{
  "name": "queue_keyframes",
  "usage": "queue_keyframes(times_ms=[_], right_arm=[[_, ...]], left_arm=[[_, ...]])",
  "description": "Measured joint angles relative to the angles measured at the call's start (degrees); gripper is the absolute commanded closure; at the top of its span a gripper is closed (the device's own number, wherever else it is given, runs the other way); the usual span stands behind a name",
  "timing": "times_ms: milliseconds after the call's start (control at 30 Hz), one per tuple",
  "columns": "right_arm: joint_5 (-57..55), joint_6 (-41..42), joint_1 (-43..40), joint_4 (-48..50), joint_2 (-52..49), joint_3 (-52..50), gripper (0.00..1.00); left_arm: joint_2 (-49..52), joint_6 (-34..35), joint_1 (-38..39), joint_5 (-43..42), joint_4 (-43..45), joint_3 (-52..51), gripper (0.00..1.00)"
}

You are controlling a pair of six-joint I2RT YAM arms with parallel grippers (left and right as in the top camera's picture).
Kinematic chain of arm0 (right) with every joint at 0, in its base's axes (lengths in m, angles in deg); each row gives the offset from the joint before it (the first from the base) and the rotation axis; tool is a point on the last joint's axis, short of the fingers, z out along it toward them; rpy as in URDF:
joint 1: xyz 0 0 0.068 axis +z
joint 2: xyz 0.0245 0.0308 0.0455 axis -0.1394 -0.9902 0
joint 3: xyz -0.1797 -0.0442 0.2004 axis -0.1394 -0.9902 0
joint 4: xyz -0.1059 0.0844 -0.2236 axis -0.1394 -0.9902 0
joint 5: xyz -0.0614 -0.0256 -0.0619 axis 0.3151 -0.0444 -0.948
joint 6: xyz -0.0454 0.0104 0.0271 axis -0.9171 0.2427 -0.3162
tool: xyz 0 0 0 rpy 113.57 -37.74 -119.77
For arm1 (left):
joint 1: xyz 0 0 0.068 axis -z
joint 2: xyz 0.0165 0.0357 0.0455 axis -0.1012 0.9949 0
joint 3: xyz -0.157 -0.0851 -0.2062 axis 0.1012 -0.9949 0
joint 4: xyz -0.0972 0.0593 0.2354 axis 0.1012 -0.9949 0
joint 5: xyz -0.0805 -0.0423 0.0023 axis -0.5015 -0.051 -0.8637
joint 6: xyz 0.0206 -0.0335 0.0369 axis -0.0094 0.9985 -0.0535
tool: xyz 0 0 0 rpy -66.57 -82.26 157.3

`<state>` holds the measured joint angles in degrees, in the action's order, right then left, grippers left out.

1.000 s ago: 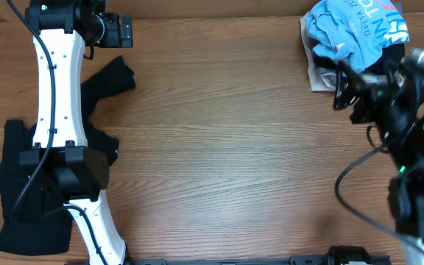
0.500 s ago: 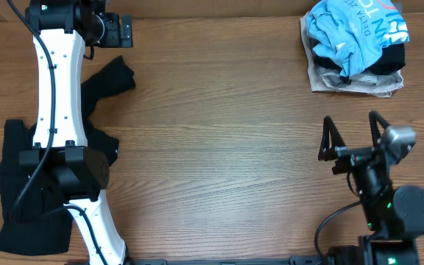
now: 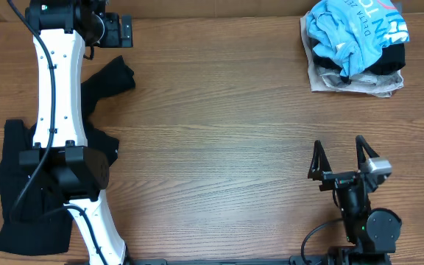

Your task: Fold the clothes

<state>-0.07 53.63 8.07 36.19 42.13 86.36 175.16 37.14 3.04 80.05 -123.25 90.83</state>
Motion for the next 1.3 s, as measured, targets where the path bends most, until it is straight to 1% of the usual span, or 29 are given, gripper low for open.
queue_keyframes(times_ms=[133, 300, 500, 1300], right_arm=[[-0.6, 0.0, 0.0, 0.3, 3.6, -2.4, 0.0], [-1.4, 0.0, 0.0, -2.8, 6.4, -3.4, 0.0], [-2.1, 0.0, 0.0, -11.1, 6.5, -3.4, 0.0], [-2.4, 0.0, 0.0, -11.1, 6.5, -3.4, 0.0]], left_arm=[[0.0, 0.0, 0.0, 0.0, 0.0, 0.0, 0.0], [0.0, 0.0, 0.0, 0.0, 0.0, 0.0, 0.0], [0.0, 0.0, 0.0, 0.0, 0.0, 0.0, 0.0], [0.0, 0.0, 0.0, 0.0, 0.0, 0.0, 0.0]])
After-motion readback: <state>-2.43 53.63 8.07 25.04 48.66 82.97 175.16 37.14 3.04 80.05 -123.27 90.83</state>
